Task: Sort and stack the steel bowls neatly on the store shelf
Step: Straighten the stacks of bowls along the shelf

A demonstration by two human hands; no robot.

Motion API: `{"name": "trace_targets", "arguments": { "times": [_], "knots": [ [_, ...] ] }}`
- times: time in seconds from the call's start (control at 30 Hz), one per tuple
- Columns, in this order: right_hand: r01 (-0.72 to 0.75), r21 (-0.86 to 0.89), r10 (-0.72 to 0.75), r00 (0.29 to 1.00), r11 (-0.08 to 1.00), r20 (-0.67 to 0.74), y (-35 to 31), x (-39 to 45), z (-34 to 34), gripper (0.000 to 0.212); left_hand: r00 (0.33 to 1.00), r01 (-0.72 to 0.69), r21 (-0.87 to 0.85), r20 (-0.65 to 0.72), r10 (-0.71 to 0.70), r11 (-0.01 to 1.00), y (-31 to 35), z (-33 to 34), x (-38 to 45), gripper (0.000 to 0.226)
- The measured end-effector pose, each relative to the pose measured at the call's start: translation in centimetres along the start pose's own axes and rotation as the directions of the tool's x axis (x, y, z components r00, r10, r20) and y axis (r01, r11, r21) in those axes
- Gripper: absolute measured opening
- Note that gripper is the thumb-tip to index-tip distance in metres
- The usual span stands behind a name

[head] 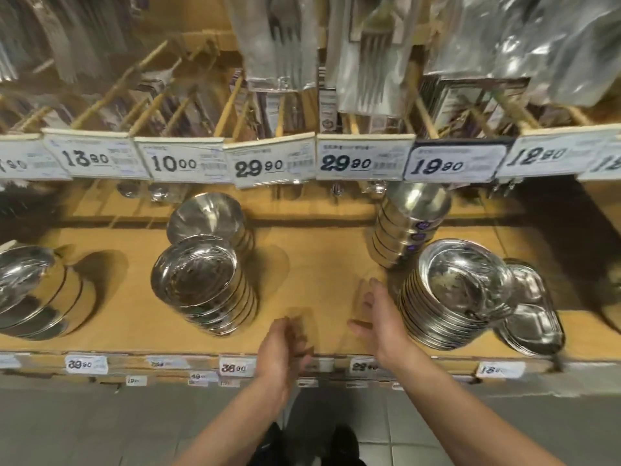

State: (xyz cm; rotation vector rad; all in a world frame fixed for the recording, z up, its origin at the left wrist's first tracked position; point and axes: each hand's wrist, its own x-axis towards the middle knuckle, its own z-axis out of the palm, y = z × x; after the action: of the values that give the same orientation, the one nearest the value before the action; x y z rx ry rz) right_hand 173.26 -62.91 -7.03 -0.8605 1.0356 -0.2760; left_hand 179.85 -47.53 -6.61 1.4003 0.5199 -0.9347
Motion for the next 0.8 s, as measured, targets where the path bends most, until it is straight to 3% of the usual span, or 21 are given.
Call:
{"name": "trace_targets", "arguments": {
  "times": [0.1, 0.17, 0.27, 0.4, 0.57, 0.7, 0.8],
  "knots": [
    [0.027, -0.011, -0.027, 0.998, 1.0, 0.051, 0.6, -0.1, -0.6, 0.031, 0.982, -0.126, 0.124, 0.159, 0.106, 0.984, 1.9, 4.3, 1.1, 0.024],
    [0.044, 0.005, -0.044, 0.998, 0.999, 0.053, 1.0, 0.0, -0.8, 0.035, 0.935, -0.282, 0.23, 0.282, 0.214, 0.931, 3.5, 6.9, 2.9, 0.018],
    [0.012, 0.034, -0.012, 1.0, 0.999, -0.003, 0.8, 0.5, -0.9, 0.024, 0.857, -0.462, 0.342, 0.409, 0.313, 0.819, 5.1, 10.1, 6.5, 0.041],
    [-0.018, 0.137, 0.026, 0.998, 0.99, -0.06, 1.4, 1.4, -1.5, 0.017, 0.797, -0.533, 0.375, 0.524, 0.3, 0.759, 4.6, 13.7, 10.1, 0.074],
    [-0.013, 0.238, 0.044, 0.991, 0.971, -0.123, 1.5, 1.1, -1.7, 0.032, 0.67, -0.613, 0.32, 0.695, 0.26, 0.722, 3.1, 15.4, 12.7, 0.066],
    [-0.001, 0.234, 0.02, 0.997, 0.972, -0.081, 1.5, 0.9, -1.9, 0.047, 0.628, -0.664, 0.291, 0.717, 0.303, 0.689, 3.1, 15.9, 13.4, 0.067],
    [-0.004, 0.242, 0.023, 0.997, 0.97, -0.076, 1.9, 1.0, -1.8, 0.037, 0.632, -0.709, 0.336, 0.694, 0.346, 0.62, 3.3, 16.5, 14.5, 0.077]
  ]
}}
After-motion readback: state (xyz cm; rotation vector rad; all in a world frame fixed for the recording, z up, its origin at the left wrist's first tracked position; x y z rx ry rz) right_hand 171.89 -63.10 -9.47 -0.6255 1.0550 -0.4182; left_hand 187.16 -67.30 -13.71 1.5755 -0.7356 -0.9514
